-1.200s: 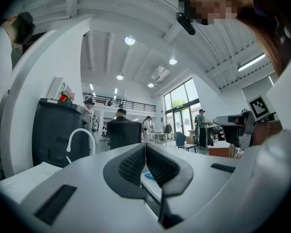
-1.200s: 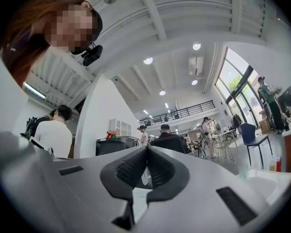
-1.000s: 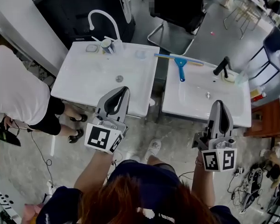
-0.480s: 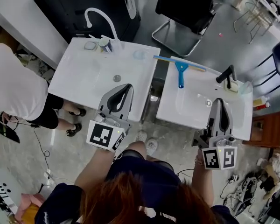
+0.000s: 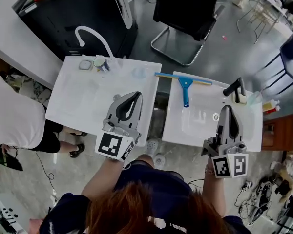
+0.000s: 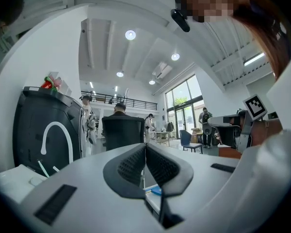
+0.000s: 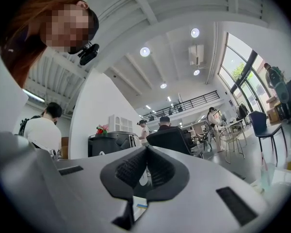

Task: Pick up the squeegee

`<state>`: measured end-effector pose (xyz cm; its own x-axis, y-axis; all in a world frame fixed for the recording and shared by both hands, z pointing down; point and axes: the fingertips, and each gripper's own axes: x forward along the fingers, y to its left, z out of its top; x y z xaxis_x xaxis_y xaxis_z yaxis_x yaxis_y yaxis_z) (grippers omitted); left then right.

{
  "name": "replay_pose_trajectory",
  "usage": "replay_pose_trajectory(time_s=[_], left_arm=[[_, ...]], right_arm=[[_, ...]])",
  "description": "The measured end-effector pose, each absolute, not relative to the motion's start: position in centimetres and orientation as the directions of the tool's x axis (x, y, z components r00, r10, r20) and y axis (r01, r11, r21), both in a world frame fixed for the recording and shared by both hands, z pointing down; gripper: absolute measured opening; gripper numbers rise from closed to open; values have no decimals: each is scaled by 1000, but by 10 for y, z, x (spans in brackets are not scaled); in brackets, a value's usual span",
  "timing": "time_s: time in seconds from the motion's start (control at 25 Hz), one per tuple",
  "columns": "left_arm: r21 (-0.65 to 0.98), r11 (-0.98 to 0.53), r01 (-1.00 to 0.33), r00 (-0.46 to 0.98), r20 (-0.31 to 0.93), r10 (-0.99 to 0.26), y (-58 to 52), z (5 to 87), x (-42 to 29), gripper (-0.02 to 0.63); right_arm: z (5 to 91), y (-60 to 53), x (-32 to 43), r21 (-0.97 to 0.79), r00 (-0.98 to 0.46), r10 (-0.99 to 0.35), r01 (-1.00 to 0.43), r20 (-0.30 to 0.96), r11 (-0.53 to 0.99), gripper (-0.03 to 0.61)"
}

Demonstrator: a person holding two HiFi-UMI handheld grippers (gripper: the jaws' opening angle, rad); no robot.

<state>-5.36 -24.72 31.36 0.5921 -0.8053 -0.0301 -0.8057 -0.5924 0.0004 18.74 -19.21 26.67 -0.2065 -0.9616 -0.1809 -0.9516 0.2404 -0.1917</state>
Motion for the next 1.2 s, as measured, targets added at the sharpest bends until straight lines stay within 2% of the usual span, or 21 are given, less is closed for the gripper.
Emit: replay_pose_trajectory(time_s=[0.48, 0.8, 1.0, 1.2], left_arm=[[23, -640, -768, 639, -32, -769, -342, 321, -60, 21], [43, -597, -801, 598, 19, -801, -372, 348, -49, 21], [51, -564, -824, 566, 49, -823, -391, 367, -39, 21], [49, -561, -826, 563, 83, -822, -402, 383, -30, 21]], right_arm=[[273, -269, 176, -167, -152, -979, -970, -139, 174, 17], [312, -317, 198, -199, -172, -984, -964, -47, 178, 17], [361, -351, 208, -197, -199, -978, -963, 66, 183, 19], [413, -376, 205, -187, -195, -958, -970, 209, 157, 108]])
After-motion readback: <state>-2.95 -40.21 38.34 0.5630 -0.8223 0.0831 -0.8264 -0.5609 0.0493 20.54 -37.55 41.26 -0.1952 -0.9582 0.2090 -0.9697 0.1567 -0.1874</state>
